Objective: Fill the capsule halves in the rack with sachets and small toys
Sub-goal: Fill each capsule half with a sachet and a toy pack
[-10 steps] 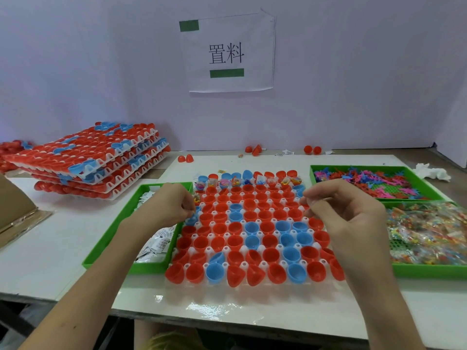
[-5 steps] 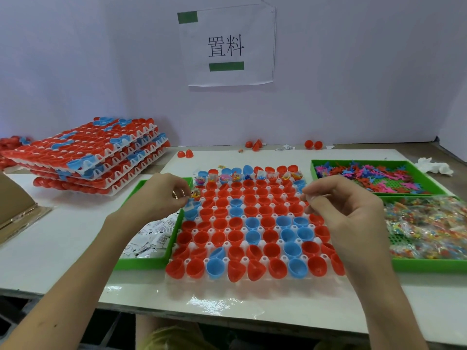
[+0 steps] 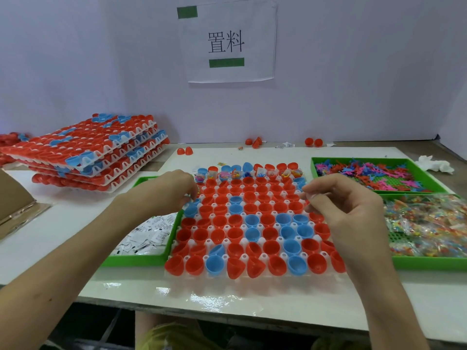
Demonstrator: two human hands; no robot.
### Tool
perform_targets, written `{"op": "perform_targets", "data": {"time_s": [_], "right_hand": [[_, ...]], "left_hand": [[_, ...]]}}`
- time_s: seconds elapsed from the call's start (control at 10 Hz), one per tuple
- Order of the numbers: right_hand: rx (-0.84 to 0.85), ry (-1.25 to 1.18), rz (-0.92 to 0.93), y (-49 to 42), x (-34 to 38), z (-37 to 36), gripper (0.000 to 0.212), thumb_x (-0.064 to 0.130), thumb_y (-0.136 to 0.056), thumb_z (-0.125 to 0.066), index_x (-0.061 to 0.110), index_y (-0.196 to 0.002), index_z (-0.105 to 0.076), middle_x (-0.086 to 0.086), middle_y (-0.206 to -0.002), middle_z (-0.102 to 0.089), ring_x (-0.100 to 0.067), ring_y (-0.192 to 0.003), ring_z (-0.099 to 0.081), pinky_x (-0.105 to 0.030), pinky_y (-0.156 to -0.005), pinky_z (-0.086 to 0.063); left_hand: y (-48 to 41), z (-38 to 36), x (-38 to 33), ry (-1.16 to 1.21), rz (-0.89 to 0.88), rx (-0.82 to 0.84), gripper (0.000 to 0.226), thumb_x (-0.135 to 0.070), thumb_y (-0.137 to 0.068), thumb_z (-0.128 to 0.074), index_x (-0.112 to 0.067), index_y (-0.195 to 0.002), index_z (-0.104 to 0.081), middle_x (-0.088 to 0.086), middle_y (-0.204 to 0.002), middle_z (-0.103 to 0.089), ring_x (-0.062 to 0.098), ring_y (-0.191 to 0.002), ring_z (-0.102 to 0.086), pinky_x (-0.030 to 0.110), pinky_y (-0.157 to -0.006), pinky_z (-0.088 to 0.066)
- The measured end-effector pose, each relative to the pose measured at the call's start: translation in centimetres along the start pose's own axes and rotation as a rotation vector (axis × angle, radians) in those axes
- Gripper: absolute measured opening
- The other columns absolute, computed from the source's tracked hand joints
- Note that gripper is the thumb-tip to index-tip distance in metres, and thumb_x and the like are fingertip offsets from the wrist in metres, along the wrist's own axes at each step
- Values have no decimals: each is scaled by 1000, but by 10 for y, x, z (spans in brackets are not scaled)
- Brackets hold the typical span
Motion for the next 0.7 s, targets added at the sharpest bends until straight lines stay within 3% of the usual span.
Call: {"op": "perform_targets", "data": {"time_s": [0.2,0.4,0.6,0.7], "right_hand": [[-2,-2,3,0,0,1,29,0,-91,-63,27,-82,-71,10,-81,-72,-8,-79,-69,-14,-66,-55],[0,-23,-6,-1,-1,2,30,-2,-90,-62,26,-82,-71,8,-80,-73,-9,-77,-69,-13,-64,-54],[3,9,2,-1,-2,-1,30,0,-90,-63,28,-81,-71,11,-81,-72,-8,-77,-68,-14,-65,-55],[9,15,5,-1,-1,-2,30,0,-90,-63,28,-81,-70,12,-81,-72,-8,-76,-68,-13,-65,-54]], "left_hand": [[-2,-13,-4,-40,-12,53,20,-16,-92,-66,-26,-108,-73,-8,-108,-63,8,-94,-56,26,-89,-50],[-2,-7,-10,-15,-35,22,22,-14,-89,-67,-32,-90,-53,-18,-83,-49,3,-80,-52,15,-63,-36],[-2,-7,-12,3,-30,23,22,-7,-87,-69,-28,-83,-61,-13,-84,-57,5,-81,-60,23,-74,-53],[-3,-8,-12,33,-25,14,22,-10,-88,-70,-30,-93,-60,-13,-86,-57,7,-83,-60,23,-74,-51]]}}
Point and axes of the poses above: each hand's wrist, its own y-axis away from the middle knuckle, its own z-axis out of the back of the hand, x = y × z, the point moved 10 cm from there along -y, towards the middle knuckle
